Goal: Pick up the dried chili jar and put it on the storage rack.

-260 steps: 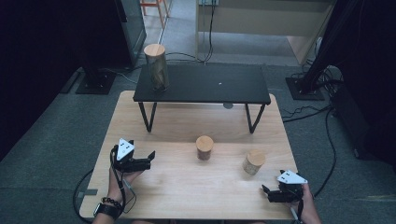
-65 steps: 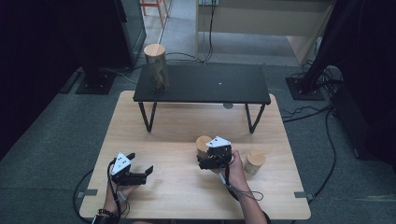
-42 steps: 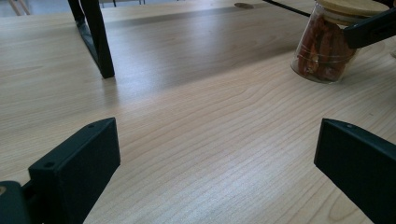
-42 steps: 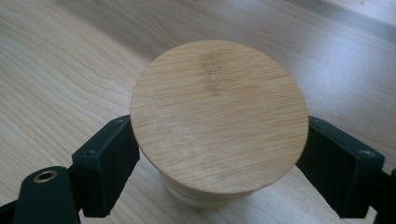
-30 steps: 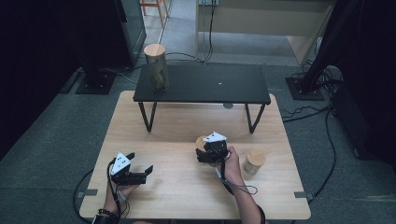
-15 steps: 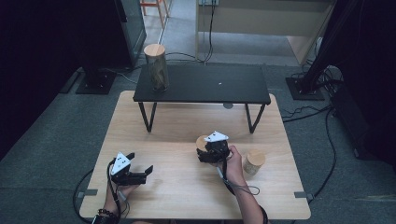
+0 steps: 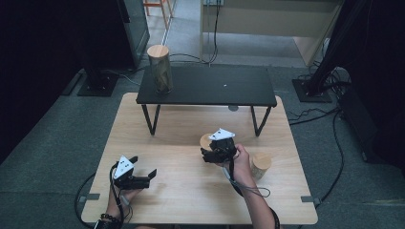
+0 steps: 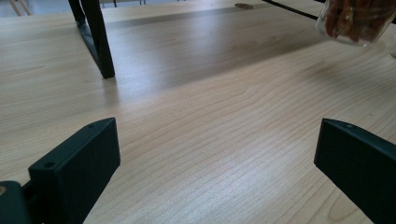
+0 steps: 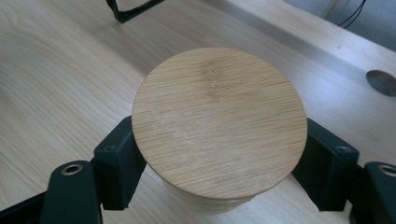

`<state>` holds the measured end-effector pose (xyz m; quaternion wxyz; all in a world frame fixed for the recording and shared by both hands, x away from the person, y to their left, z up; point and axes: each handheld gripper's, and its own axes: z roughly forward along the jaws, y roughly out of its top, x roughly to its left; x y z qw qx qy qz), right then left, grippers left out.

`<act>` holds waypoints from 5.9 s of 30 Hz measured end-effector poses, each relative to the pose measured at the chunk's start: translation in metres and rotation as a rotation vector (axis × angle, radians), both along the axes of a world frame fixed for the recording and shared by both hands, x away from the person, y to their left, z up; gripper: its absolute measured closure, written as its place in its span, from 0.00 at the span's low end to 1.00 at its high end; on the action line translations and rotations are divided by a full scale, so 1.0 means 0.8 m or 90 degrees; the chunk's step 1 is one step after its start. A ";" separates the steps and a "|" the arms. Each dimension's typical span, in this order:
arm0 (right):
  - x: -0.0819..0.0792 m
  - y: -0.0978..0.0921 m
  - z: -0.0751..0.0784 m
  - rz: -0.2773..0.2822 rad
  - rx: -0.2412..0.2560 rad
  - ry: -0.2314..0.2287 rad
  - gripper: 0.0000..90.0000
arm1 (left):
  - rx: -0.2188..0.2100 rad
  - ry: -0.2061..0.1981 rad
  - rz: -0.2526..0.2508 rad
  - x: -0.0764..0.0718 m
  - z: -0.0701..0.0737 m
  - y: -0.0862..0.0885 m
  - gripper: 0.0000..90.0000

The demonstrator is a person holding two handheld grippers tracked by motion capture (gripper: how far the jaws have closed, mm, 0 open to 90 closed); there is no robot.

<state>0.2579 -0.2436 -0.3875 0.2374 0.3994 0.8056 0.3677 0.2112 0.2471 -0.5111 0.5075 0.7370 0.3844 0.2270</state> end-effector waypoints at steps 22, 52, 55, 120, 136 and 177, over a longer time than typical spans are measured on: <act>0.006 0.006 0.097 0.028 -0.007 -0.017 0.28 | 0.002 0.000 -0.002 0.000 0.000 0.000 0.00; 0.031 0.000 0.168 0.018 -0.009 -0.028 0.28 | 0.010 -0.003 -0.006 0.000 0.001 -0.002 0.00; 0.036 -0.001 0.172 0.014 -0.007 -0.027 0.28 | 0.009 -0.002 -0.005 0.000 0.001 -0.002 0.00; 0.164 -0.005 0.196 -0.065 0.031 -0.001 0.28 | 0.013 -0.009 -0.012 -0.001 0.000 -0.002 0.00; 0.177 0.003 0.190 -0.069 0.030 -0.014 0.28 | 0.019 -0.013 -0.013 -0.002 0.000 -0.003 0.00; 0.163 0.002 0.200 -0.106 0.016 -0.024 0.03 | 0.011 -0.010 -0.007 -0.003 0.000 -0.002 0.00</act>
